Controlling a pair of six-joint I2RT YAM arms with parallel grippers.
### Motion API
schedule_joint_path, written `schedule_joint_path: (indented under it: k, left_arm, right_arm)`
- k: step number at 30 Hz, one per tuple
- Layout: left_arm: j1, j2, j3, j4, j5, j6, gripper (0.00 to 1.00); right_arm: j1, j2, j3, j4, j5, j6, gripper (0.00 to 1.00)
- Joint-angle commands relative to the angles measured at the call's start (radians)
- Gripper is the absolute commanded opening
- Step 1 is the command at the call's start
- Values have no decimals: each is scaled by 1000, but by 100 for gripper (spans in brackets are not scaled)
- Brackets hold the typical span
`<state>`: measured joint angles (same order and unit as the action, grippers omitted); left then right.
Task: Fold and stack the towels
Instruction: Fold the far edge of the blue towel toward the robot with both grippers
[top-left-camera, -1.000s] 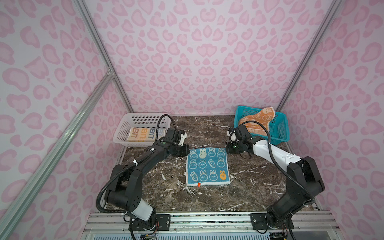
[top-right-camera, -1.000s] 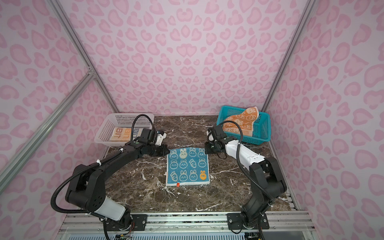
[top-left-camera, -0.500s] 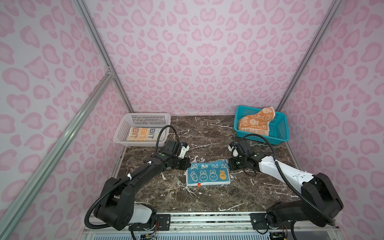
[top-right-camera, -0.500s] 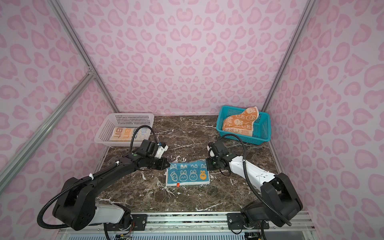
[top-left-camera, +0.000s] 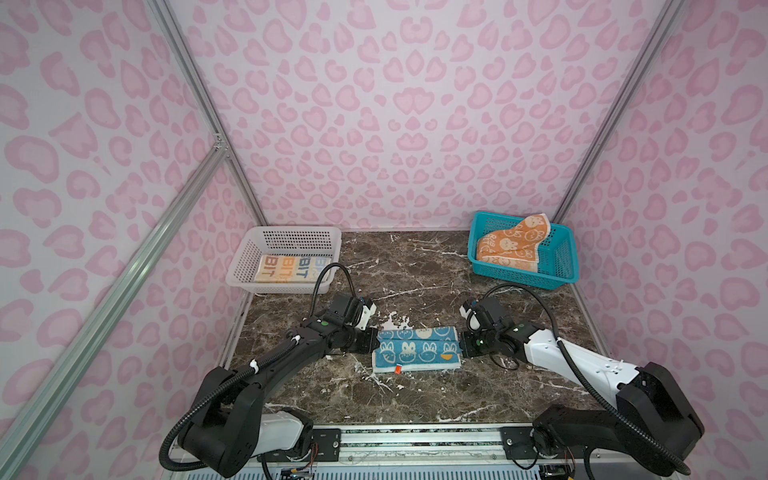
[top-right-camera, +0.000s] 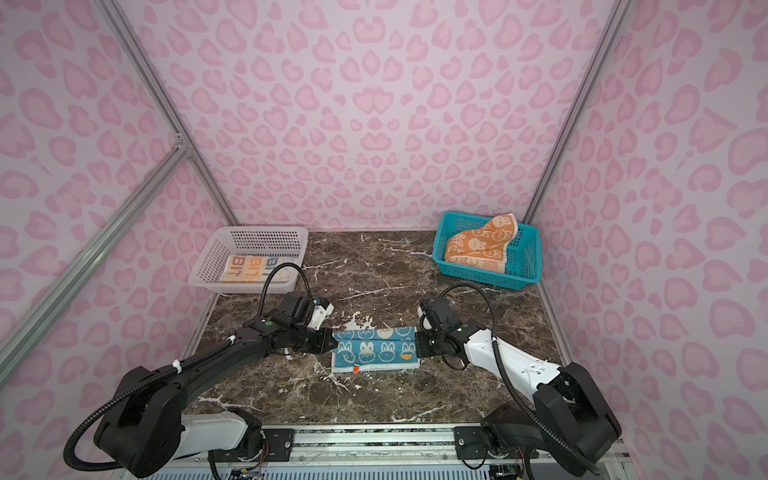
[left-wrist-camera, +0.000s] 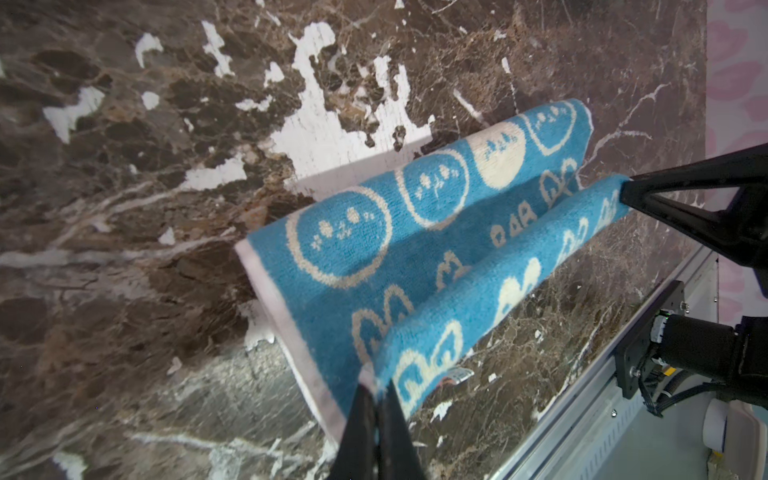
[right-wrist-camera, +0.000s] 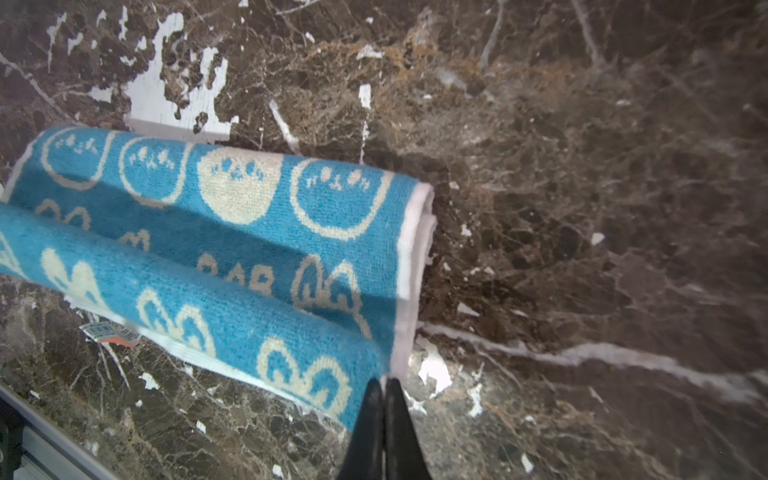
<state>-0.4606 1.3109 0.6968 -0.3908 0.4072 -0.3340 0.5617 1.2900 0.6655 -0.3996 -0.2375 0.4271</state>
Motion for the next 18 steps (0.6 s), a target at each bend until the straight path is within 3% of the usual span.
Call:
schedule_joint_path:
  k: [1,12,18]
  left_arm:
    - [-10,8,-16,7,-8,-22,3]
    - [-22,21,-51,-3,-34,-51,3]
    - [-28,46,-66,-10,-39,-64,4]
  right_arm:
    - [8,2,-21,22,16,21,2]
    - [53,33,-20,-6,64,39,4]
    - [91,50,-12,-26,84,30,11]
